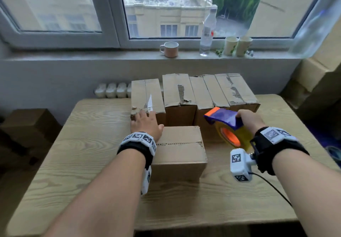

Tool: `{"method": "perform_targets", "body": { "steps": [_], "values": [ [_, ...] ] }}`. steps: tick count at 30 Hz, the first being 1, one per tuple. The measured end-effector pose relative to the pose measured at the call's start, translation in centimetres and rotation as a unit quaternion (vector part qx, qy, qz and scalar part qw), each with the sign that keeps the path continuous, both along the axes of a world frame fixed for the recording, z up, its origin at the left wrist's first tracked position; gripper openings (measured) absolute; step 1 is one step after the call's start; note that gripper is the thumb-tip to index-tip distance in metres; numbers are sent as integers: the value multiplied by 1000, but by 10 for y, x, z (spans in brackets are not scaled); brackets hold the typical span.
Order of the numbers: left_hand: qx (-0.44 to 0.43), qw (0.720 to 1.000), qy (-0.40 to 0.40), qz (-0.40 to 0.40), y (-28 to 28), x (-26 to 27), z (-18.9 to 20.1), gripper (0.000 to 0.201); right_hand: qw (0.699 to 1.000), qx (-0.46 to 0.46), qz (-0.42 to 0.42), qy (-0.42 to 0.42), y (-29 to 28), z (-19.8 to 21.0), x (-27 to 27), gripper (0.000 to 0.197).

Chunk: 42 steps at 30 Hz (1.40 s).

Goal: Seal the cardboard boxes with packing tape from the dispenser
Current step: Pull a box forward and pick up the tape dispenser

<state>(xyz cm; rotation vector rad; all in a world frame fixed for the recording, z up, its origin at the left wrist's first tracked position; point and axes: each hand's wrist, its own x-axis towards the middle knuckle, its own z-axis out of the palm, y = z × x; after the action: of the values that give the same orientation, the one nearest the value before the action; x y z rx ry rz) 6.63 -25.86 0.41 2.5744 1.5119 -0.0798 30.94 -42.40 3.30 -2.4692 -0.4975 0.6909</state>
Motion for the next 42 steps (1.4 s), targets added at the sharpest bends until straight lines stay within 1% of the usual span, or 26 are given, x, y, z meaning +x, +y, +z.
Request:
{"method": "perform_targets", "body": {
  "steps": [2, 4, 5, 6, 7, 8, 9, 10, 11, 12, 14, 16, 19, 22, 26, 28, 30, 32, 34, 36, 38, 40, 42],
  "values": [
    [-23, 998, -50, -21, -2, 11, 16, 44, 995, 90, -50, 19, -2, 20, -2, 43],
    [-80, 990, -112, -31, -2, 22, 35, 32, 987, 150, -62, 19, -2, 35, -7, 54],
    [-139, 978, -152, -19, -3, 28, 43, 31, 984, 167, -57, 21, 0, 41, -11, 62],
    [-214, 957, -198, 10, -3, 33, 49, 31, 982, 181, -53, 26, 2, 47, -18, 69],
    [-309, 915, -254, 52, -4, 37, 54, 31, 980, 194, -41, 37, 5, 52, -25, 72],
    [-405, 846, -331, 99, -5, 37, 58, 34, 978, 203, -24, 43, 9, 55, -30, 73],
    [-486, 775, -382, 132, -8, 36, 61, 40, 977, 209, -8, 44, 12, 59, -35, 73],
    [-537, 718, -414, 158, -8, 33, 63, 46, 976, 213, 6, 45, 15, 61, -40, 73],
    [-564, 689, -425, 161, -5, 31, 63, 50, 974, 218, 15, 52, 17, 64, -45, 73],
    [-576, 674, -433, 160, -5, 27, 63, 50, 974, 219, 24, 60, 18, 65, -49, 70],
    [-576, 659, -458, 157, -3, 22, 63, 42, 972, 219, 40, 76, 19, 66, -55, 59],
    [-573, 640, -485, 164, -1, 19, 64, 29, 971, 217, 54, 87, 21, 64, -57, 48],
    [-581, 630, -485, 175, 2, 14, 65, 20, 967, 225, 68, 100, 25, 66, -60, 45],
    [-583, 625, -484, 187, 5, 12, 63, 21, 963, 235, 80, 110, 27, 69, -62, 40],
    [-596, 615, -479, 192, 7, 10, 60, 20, 957, 248, 89, 118, 29, 68, -65, 39],
    [-605, 616, -466, 192, 8, 8, 59, 19, 957, 248, 98, 115, 30, 68, -67, 38],
    [-617, 621, -446, 188, 8, 6, 60, 23, 956, 247, 103, 120, 31, 67, -70, 36],
    [-621, 623, -443, 174, 8, 5, 60, 25, 955, 249, 103, 125, 32, 67, -71, 35],
    [-625, 616, -448, 170, 7, 5, 61, 26, 954, 250, 102, 132, 33, 66, -72, 35],
    [-629, 605, -455, 179, 9, 4, 61, 33, 955, 245, 107, 126, 35, 65, -72, 37],
    [-629, 608, -451, 178, 11, 3, 60, 37, 955, 247, 106, 122, 37, 62, -72, 38],
    [-630, 606, -450, 182, 12, 2, 61, 34, 955, 248, 106, 126, 38, 60, -71, 37],
    [-638, 589, -458, 193, 12, 2, 61, 27, 953, 249, 107, 134, 39, 59, -72, 37]
  ]
}}
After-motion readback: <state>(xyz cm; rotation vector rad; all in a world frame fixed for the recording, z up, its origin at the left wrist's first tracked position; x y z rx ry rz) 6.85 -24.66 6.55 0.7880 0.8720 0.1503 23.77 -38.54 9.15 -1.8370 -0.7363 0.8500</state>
